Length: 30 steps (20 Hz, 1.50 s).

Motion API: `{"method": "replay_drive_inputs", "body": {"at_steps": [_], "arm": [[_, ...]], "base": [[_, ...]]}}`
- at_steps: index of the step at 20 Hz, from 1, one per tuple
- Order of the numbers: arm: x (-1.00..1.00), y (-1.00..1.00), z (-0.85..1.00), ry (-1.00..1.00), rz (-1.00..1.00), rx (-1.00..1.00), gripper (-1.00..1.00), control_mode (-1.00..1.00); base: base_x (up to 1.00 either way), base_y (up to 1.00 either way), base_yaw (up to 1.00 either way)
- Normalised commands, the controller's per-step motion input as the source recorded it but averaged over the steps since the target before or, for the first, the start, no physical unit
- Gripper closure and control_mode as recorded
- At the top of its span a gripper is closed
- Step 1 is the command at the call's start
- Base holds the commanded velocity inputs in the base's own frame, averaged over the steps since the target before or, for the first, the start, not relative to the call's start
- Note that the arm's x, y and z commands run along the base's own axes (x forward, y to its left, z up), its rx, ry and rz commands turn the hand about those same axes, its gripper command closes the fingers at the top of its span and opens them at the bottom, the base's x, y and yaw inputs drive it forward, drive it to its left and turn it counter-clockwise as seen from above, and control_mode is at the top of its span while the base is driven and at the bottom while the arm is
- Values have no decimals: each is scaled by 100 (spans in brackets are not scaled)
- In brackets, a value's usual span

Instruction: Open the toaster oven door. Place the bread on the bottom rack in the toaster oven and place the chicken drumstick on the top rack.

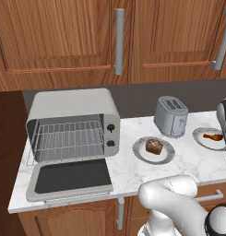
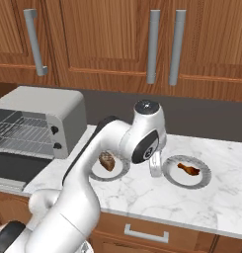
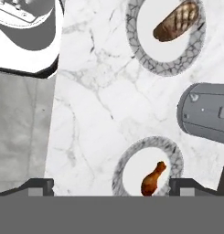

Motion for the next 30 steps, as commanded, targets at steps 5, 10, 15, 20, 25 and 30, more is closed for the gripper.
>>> {"method": "replay_drive_inputs", "body": {"at_steps": [5,10,15,20,25,30], "arm": [[7,-49,-41,0,-3,22,-100,-100],[36,-16,-21,2,0,20,-100,-100],[32,-4,-26,2,0,16,-100,-100],[30,-9,-37,0,-1,14,-100,-100],[37,-18,-31,0,-3,11,-100,-100],[38,-17,-35,0,-4,7,-100,-100]], "base": [[0,0,0],[0,0,0],[0,0,0],[0,0,0],[0,0,0],[0,0,0]]}}
